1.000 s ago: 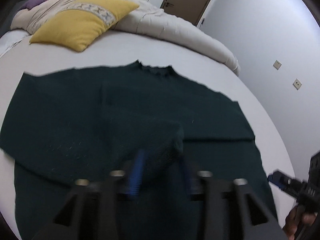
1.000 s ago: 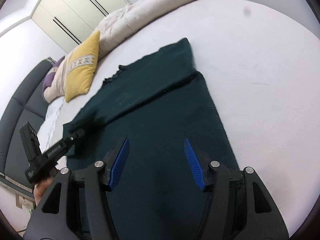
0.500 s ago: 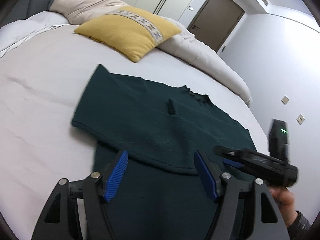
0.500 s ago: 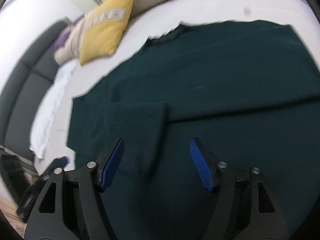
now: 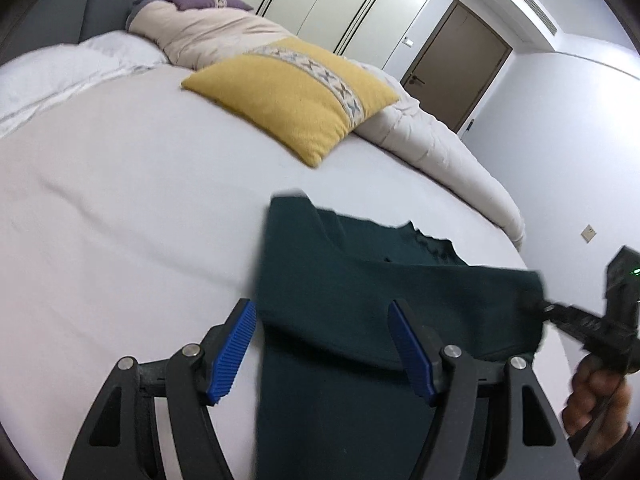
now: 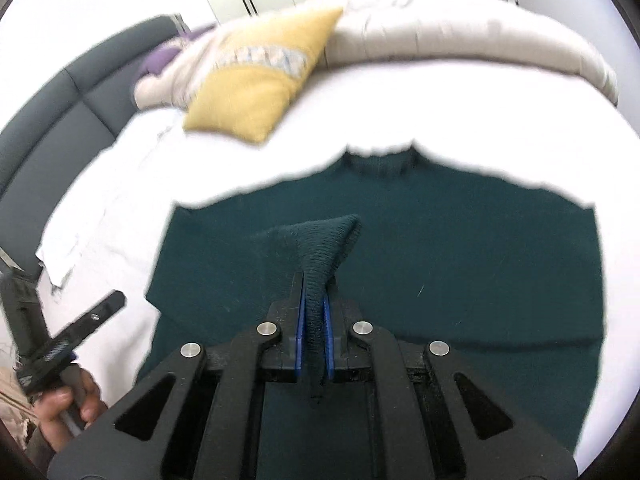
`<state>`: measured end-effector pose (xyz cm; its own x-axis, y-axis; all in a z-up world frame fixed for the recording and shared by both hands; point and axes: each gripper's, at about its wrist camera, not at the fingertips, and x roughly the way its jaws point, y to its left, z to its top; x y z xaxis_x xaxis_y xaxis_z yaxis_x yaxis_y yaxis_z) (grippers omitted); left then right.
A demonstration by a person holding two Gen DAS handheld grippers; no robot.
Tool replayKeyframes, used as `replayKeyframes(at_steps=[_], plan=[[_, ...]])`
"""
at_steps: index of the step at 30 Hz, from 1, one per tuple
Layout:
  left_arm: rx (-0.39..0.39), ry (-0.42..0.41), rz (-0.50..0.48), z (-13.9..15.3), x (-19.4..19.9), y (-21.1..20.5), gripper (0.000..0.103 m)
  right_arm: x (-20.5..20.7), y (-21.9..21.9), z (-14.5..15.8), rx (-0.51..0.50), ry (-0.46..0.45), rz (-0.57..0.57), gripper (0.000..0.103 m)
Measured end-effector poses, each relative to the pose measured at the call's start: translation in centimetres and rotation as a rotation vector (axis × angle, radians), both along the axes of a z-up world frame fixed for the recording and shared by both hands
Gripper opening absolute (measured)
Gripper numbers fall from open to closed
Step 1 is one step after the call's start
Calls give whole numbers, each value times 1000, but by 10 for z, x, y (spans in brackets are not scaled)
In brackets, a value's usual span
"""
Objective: Fold small clothes
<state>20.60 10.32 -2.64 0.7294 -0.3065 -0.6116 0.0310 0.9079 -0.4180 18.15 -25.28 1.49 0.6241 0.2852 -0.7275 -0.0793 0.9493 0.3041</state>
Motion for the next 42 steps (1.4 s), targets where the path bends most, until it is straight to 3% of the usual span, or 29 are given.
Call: replayKeyframes(at_steps=[4,9,14,16,18,21,25,28,30,32,33,36,42], plan=[[68,27,12,-5,31,-1,74,17,-47,1,-6,-12,-62,6],[148,118,16,-28,76,-12,74,43,-92,-63,-36,149,-145,6],[204,184,-2,-48,116,-27,72,43,-105,-90,29,173,-162,10],[221,199,-20,-53,124,-33,62,44,-108,-95,48,165,-165,10],[234,215,-37,-60,131,-38,28,46,-108,-95,39,157,-161,10],[203,212,-35,-62,130,-35,10,45,-98,-89,-12,135,-147,7],[166,161,-11,-49,121,-26,8,41,-95,-62,-31,72,-156,6],[187,140,-5,-48,119,-30,8,44,-97,-50,-8,50,-181,6],[200,183,-10,-64,126,-33,9,51,-101,-62,-14,92,-201,6],[162,196,-2,-71,128,-28,10,56,-108,-87,-25,170,-220,6],[152,197,-5,-69,129,-26,12,56,-116,-99,24,173,-230,5],[122,178,-9,-60,124,-18,21,52,-122,-94,77,151,-246,6],[107,99,43,-36,98,-7,22,51,-120,-82,78,149,-243,7]])
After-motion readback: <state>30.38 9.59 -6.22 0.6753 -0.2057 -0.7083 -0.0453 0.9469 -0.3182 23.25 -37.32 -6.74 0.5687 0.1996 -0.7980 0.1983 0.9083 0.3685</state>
